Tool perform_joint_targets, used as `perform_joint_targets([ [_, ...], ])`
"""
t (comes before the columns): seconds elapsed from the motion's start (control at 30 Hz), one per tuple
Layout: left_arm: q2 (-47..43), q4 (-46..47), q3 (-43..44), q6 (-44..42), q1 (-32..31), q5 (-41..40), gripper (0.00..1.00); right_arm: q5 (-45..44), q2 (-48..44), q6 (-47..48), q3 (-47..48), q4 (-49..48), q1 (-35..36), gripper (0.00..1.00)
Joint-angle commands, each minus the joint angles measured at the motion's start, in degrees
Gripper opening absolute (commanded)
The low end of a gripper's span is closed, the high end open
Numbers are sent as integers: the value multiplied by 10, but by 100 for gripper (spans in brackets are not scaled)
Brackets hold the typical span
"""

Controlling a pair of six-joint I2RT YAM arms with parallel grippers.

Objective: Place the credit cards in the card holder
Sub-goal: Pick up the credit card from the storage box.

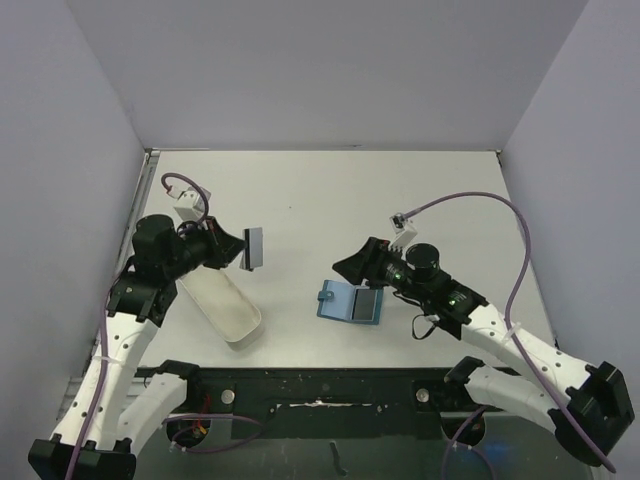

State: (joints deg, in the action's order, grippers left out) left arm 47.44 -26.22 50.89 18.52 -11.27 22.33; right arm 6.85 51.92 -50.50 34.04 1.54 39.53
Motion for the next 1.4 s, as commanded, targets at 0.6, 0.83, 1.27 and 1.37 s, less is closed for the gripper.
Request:
perform_joint_targets([
  [0.6, 3, 455, -187, 352, -21, 143, 0, 68, 232, -151, 80, -391, 49, 81],
  [0.83, 91, 550, -217, 365, -126, 51, 0, -5, 156, -127, 32, -289, 37, 76],
  [1.27, 161, 566, -182, 329, -196, 49, 0, -26, 16, -37, 0, -90, 26, 74],
  [1.37, 144, 567, -185, 339, -201, 84, 0, -3, 7, -34, -5, -92, 25, 69],
])
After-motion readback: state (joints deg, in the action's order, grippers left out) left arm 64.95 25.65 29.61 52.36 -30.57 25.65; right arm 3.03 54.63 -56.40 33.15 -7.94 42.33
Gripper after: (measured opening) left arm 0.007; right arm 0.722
